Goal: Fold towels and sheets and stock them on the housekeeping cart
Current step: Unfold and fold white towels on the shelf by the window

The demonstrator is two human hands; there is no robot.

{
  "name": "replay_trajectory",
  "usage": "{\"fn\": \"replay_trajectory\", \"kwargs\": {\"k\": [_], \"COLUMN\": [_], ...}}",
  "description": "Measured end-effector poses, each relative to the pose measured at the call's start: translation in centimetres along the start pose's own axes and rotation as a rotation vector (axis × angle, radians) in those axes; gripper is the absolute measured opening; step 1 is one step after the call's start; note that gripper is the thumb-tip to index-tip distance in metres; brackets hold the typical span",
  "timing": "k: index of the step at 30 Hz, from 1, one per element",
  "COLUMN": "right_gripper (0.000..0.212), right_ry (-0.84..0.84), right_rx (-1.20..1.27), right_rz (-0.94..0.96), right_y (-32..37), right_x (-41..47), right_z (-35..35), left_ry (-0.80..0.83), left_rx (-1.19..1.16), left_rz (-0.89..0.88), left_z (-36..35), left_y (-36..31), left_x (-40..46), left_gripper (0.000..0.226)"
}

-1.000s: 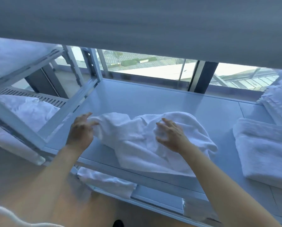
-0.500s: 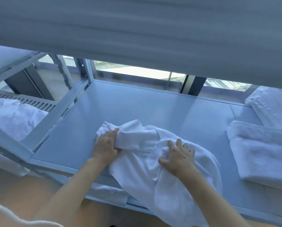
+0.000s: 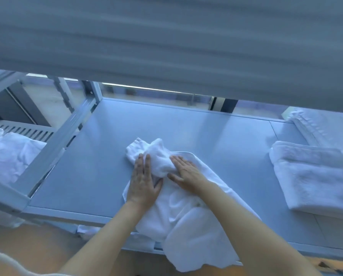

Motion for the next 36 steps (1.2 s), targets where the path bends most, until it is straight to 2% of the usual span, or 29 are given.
{"fn": "replay_trajectory", "kwargs": {"k": [7,10,14,20,23,26,29,32,36], "right_gripper": [0.071,0.073,0.077,0.08,0.068,0.063,0.063,0.064,0.069], "right_ry": [-0.089,-0.143,-0.205,-0.185,-0.257,-0.355,-0.264,-0.177,-0.238], "right_rx": [0.009,-0.028,-0.107,-0.2,-0.281,-0.15,-0.049,-0.036,-0.04], "right_rz": [-0.198,-0.341,-0.569,-0.774,-0.719,-0.444,-0.237,-0.271,-0.337], "right_y": [-3.4,-4.4,-6.8,-7.3,-6.3,-5.9,-7.0,-9.4,-11.4], "right_x": [-2.4,-5.4,-11.0,-17.0,-16.7,-14.1,-10.6,-9.1,-9.4], "right_z": [0.2,0.1,0.1,0.0,0.8,2.1,2.8,2.6,1.8], "left_ry": [0.084,0.121,0.155,0.206,0.251,0.303,0.298,0.279,0.251], "left_rx": [0.109,0.109,0.171,0.233,0.204,0.158,0.195,0.227,0.298], "left_rz": [-0.002,0.001,-0.1,-0.129,-0.19,-0.254,-0.304,-0.269,-0.098], "left_z": [-0.2,-0.5,-0.5,-0.6,-1.3,-2.0,-2.1,-1.6,-0.1], "left_y": [1.8,2.0,2.5,0.8,-1.9,-3.9,-4.2,-3.5,-1.7], "left_x": [0.3,0.5,1.2,1.8,1.6,0.4,-1.3,-2.5,-2.6], "left_gripper": [0.097,0.094,0.082,0.073,0.074,0.075,0.074,0.079,0.091]}}
Point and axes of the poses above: each hand's wrist, its own x-axis towards the middle knuckle, its own z-axis out of the back of the hand, y = z × x, the point moved 1 cm from there along x, towards the middle knuckle, and after that the axes turned 8 degrees about x, right-handed, at the moved point
